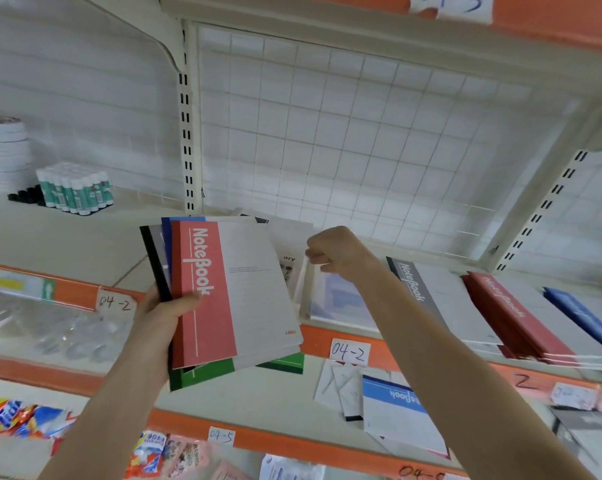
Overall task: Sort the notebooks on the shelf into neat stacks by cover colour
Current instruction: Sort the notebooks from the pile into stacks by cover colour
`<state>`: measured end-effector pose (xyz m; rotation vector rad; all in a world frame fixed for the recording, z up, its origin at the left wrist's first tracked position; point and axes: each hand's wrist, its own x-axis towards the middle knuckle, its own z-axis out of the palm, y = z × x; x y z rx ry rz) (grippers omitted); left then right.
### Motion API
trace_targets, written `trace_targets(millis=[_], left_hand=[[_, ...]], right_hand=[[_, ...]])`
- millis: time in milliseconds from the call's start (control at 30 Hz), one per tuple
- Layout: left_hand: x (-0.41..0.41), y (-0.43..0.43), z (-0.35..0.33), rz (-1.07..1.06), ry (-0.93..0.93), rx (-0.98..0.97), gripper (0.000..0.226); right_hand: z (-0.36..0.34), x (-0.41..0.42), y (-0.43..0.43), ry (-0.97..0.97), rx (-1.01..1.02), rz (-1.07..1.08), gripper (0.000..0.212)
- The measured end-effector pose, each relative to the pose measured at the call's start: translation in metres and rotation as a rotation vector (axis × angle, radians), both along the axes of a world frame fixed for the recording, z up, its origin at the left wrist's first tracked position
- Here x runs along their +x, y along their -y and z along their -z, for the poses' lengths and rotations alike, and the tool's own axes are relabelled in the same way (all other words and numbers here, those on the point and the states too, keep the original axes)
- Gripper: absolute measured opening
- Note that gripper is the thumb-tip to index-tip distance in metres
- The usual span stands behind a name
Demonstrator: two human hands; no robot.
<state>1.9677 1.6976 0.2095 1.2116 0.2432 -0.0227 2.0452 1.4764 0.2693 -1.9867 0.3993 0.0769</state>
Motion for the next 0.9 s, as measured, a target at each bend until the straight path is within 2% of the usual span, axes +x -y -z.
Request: trace_targets(millis=[133,233,300,367,533,700,833,900], left_hand=[[0.008,0.039,-0.003,0.075,0.02,0.022,0.035],[0.009,0.072,-0.005,0.144,0.045,0.045,0.037],[0.007,0.094,-0.005,0.184,0.061,0.065,0.038],[0.002,0.12,-0.005,0.22,0.072,0.08,0.038],[-0.013,0.196,-0.004,0.286,0.049,0.113,0.033],[-0.035,0.284,-0.008,0.297,0.056,0.116,0.024],[-0.052,0.34,-0.003,0.308,0.042,0.114,0.024],[-0.057,0.36,0.001,0.305,0.007,0.101,0.024]], right_hand=[[0.015,-0.033,0.013,-0.093,0.103,-0.119,0.023],[0.028,-0.049,0.036,-0.011,0.129,-0.078,0.017],[0.033,-0.06,0.06,0.045,0.049,-0.054,0.013],[0.034,-0.072,0.089,0.082,-0.052,-0.005,0.012],[0.034,-0.1,0.166,0.142,-0.125,0.124,0.023],[0.03,-0.13,0.263,0.168,-0.174,0.241,0.002],[0.035,-0.152,0.338,0.161,-0.179,0.365,0.019],[0.038,-0.16,0.372,0.143,-0.184,0.398,0.02]])
